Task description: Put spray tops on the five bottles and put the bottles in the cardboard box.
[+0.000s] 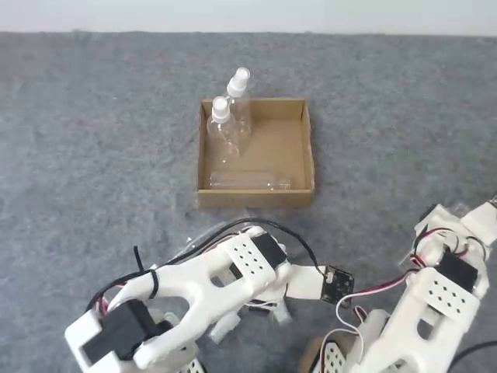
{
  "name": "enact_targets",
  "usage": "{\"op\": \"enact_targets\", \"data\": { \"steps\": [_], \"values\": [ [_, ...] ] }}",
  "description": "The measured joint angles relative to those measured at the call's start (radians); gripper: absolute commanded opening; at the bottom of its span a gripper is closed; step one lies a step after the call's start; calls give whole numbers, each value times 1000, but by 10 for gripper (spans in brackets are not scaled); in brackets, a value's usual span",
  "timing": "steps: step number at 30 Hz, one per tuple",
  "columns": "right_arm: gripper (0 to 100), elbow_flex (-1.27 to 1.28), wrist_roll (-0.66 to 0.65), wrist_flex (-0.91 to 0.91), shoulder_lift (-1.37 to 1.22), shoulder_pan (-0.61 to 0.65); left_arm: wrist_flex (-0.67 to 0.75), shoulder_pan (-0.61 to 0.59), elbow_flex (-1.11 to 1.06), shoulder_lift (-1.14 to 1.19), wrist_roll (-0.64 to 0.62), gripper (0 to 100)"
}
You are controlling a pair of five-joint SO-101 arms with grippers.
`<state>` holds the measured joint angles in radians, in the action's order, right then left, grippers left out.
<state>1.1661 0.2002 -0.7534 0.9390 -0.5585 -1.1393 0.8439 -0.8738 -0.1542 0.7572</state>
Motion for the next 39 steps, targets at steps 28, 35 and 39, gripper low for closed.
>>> {"op": "enact_targets", "data": {
  "steps": [28, 35, 39],
  "values": [
    [9, 0, 0, 0, 0, 0, -192, -75, 218, 0, -479, 266],
    [9, 0, 0, 0, 0, -21, -207, 37, 222, 0, -321, 268],
    [9, 0, 0, 0, 0, -43, -173, 54, 222, 0, -284, 268]
  ]
}}
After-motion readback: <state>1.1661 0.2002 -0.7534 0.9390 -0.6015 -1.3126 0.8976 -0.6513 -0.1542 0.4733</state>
